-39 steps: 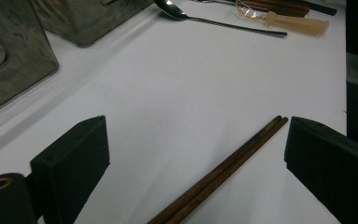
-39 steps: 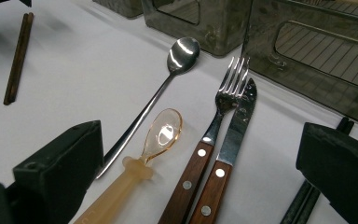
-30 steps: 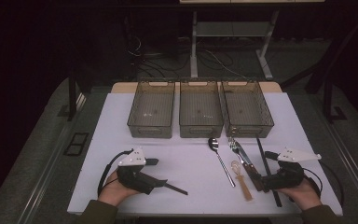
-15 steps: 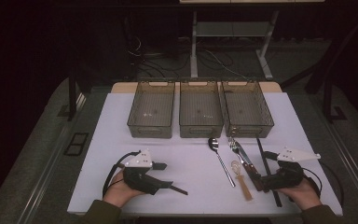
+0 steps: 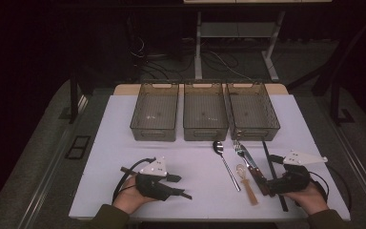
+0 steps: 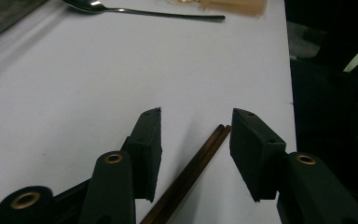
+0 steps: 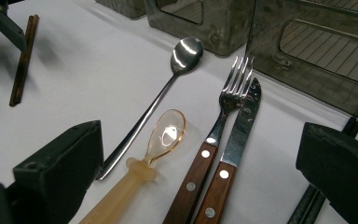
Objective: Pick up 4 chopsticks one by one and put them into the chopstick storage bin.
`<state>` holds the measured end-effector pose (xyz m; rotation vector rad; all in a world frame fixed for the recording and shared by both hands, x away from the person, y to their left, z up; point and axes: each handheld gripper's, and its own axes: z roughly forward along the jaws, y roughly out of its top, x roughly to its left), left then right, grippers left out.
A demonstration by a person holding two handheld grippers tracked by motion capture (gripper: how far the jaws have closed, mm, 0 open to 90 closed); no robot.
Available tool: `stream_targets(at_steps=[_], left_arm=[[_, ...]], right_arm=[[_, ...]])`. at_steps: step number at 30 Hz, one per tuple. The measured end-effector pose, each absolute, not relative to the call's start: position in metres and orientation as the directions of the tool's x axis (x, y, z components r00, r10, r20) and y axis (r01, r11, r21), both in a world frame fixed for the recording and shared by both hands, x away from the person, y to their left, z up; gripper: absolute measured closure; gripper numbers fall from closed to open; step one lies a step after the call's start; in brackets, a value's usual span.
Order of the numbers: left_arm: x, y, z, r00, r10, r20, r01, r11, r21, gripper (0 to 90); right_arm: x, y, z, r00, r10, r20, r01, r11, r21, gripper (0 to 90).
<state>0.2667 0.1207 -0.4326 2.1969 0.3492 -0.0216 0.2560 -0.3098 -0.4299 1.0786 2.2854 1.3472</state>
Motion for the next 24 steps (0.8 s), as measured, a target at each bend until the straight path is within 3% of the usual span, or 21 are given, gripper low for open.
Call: stream_targets(at_steps=[12, 24], left_arm=[[0.265, 0.105, -0.439, 0.976, 0.175, -0.127, 0.210, -0.629, 0.749, 66.1], [0.264, 0.083, -0.444, 0.985, 0.116, -0.128, 0.173, -0.666, 0.726, 69.9]], right_arm=[[0.257, -0.309, -0.431, -0.686, 0.716, 0.130, 0.462, 0.291, 0.838, 0.8], [0.257, -0.309, -0.431, -0.685, 0.717, 0.131, 0.465, 0.291, 0.836, 0.8]])
